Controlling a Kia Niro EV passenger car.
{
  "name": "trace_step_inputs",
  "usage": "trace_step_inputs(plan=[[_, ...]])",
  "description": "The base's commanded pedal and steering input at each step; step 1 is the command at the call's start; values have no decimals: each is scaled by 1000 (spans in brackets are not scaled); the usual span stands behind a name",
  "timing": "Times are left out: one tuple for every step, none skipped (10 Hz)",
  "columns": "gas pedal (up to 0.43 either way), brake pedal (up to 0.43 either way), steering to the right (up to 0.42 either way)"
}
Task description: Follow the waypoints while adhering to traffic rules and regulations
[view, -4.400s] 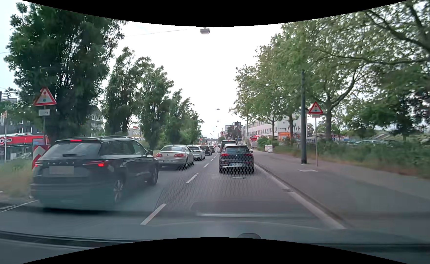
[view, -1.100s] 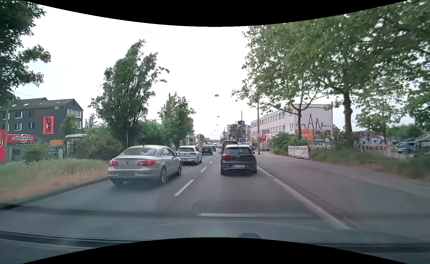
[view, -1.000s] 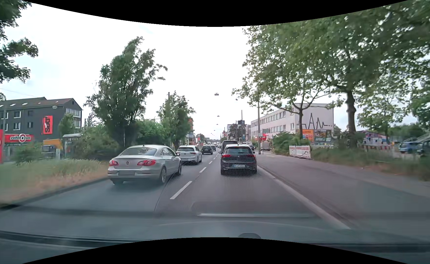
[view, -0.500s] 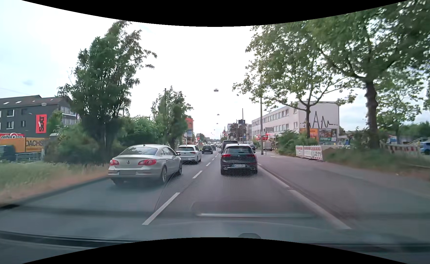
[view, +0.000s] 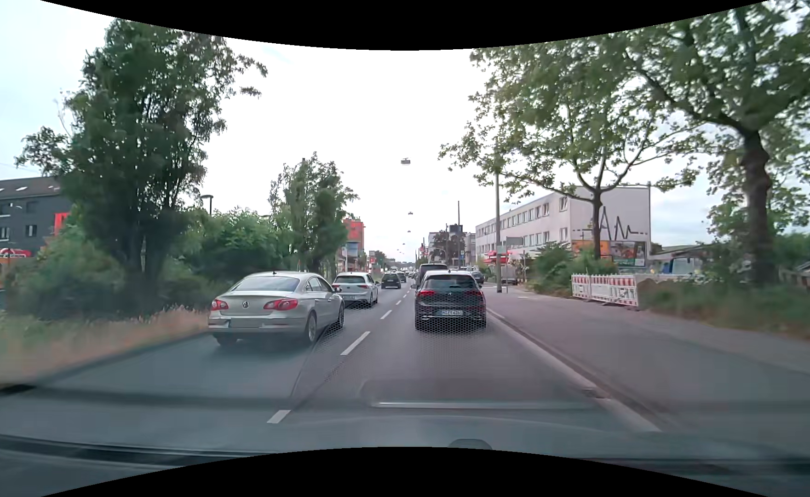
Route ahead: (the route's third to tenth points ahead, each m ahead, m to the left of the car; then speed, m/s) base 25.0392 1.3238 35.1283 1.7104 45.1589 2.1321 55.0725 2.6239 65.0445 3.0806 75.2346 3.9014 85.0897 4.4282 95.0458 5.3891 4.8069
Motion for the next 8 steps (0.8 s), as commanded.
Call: trace_step_inputs(plan=[[28, 0, -6], [28, 0, -6], [28, 0, -6], [28, 0, -6], [28, 0, -6], [28, 0, -7], [28, 0, -7], [28, 0, -7]])
